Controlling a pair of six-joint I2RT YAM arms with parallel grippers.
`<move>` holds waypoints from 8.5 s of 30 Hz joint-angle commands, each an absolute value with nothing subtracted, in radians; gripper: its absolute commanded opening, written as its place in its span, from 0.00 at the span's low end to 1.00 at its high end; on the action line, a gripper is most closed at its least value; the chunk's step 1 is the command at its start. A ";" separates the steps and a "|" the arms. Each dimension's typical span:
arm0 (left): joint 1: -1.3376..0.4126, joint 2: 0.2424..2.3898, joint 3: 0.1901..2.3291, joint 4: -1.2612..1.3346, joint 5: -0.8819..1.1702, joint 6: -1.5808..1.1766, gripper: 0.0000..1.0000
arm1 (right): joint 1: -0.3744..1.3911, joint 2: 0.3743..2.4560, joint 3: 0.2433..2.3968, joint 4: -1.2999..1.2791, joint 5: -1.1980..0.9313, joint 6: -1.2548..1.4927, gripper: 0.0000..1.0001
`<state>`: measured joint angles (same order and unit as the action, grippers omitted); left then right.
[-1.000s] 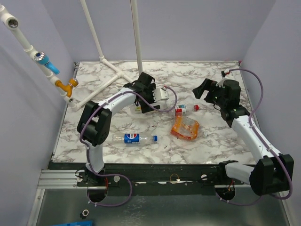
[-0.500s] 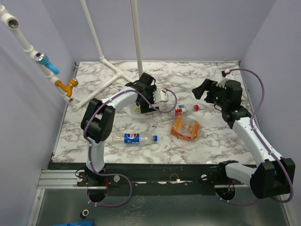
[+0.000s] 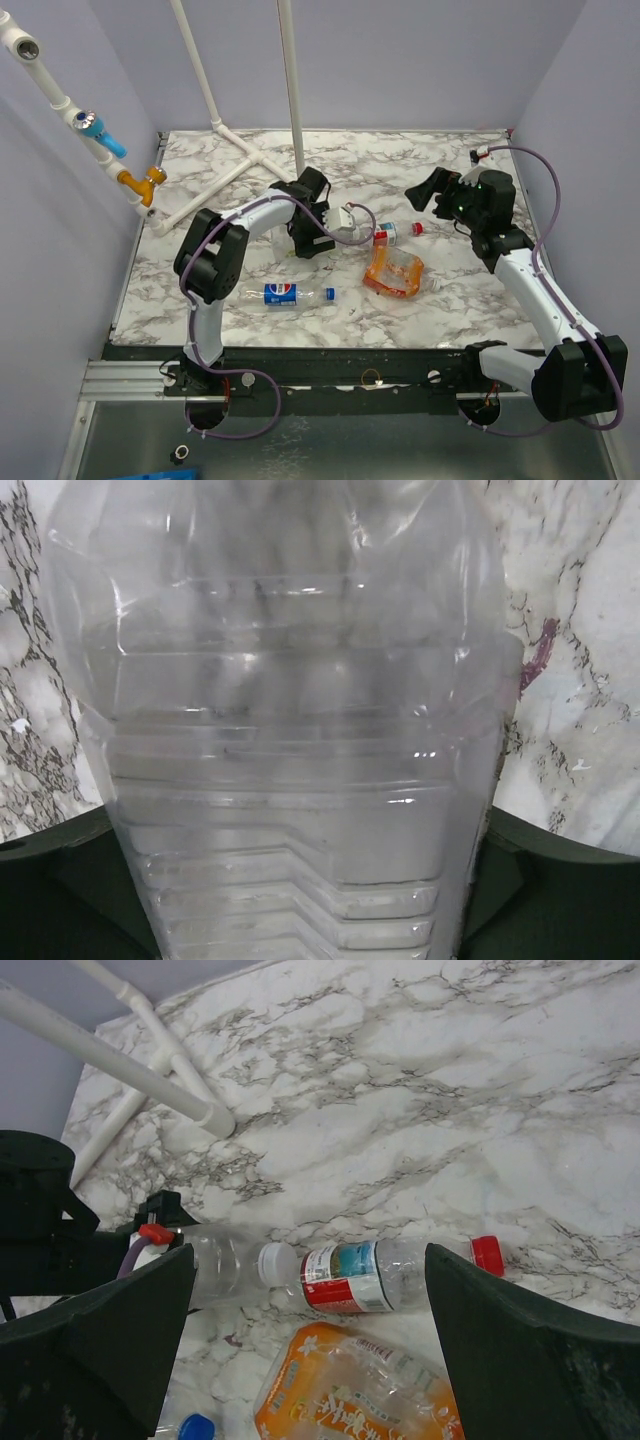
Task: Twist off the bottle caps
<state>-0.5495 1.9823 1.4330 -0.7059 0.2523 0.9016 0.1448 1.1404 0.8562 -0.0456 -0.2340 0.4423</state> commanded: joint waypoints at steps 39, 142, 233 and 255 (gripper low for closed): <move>-0.658 1.468 1.312 -0.110 0.193 0.395 0.39 | 0.340 1.262 1.127 0.229 -0.437 0.750 0.92; -0.987 1.260 0.984 -0.617 0.580 1.000 0.99 | 0.370 1.265 1.030 0.013 -0.181 0.334 0.51; -0.569 1.521 1.045 -0.801 0.376 0.849 0.99 | 0.368 1.218 0.988 -0.108 -0.225 0.509 0.83; -0.597 1.563 1.156 -0.700 0.411 0.657 0.57 | 0.368 1.237 1.019 -0.117 -0.213 0.528 0.85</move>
<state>-0.6128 1.6585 1.0935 -0.8013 0.3603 0.8005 0.3710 1.2304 1.0012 -0.1081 -0.2028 0.5034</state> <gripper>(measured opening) 0.779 0.847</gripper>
